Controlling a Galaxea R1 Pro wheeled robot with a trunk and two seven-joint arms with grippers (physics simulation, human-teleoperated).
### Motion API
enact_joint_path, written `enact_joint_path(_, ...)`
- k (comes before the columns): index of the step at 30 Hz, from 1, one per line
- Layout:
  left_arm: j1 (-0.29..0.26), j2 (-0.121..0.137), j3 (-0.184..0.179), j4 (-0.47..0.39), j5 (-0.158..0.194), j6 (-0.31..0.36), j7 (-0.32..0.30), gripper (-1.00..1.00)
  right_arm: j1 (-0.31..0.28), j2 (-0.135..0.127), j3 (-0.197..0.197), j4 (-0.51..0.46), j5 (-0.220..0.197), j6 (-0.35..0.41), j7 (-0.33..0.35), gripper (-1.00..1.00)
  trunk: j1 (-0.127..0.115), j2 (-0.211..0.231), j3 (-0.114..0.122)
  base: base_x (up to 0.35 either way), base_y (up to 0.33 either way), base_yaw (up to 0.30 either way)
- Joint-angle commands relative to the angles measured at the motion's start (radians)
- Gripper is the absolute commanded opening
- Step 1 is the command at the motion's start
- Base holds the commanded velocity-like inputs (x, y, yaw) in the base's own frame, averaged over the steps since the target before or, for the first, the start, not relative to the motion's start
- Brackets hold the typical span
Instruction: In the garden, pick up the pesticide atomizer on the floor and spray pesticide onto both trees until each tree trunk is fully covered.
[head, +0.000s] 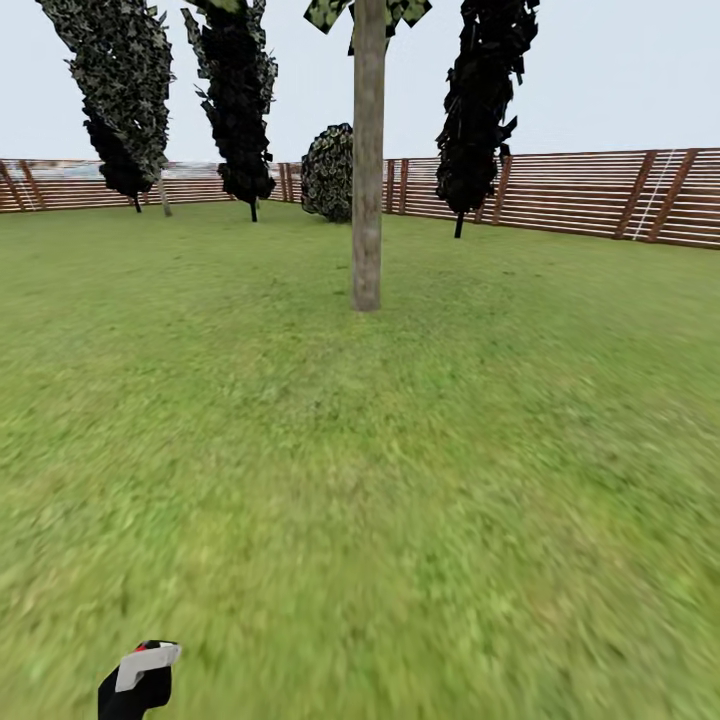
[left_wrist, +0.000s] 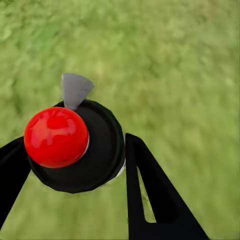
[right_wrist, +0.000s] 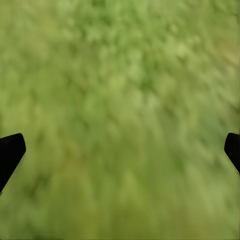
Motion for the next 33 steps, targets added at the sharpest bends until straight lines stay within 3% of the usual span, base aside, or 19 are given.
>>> enact_joint_path(1, -0.001, -0.001, 0.009, 0.001, -0.001, -0.002, -0.01, -1.0, 0.0, 0.0, -0.001, 0.001, 0.001, -0.003, 0.0, 1.0, 0.0, 0.0, -0.001, 0.338, 0.0, 0.0)
enact_joint_path(33, -0.001, -0.001, 0.009, 0.001, -0.001, -0.004, -0.01, -1.0, 0.0, -0.001, -0.003, 0.001, 0.001, -0.003, 0.0, 1.0, 0.0, 0.0, -0.001, 0.338, 0.0, 0.0)
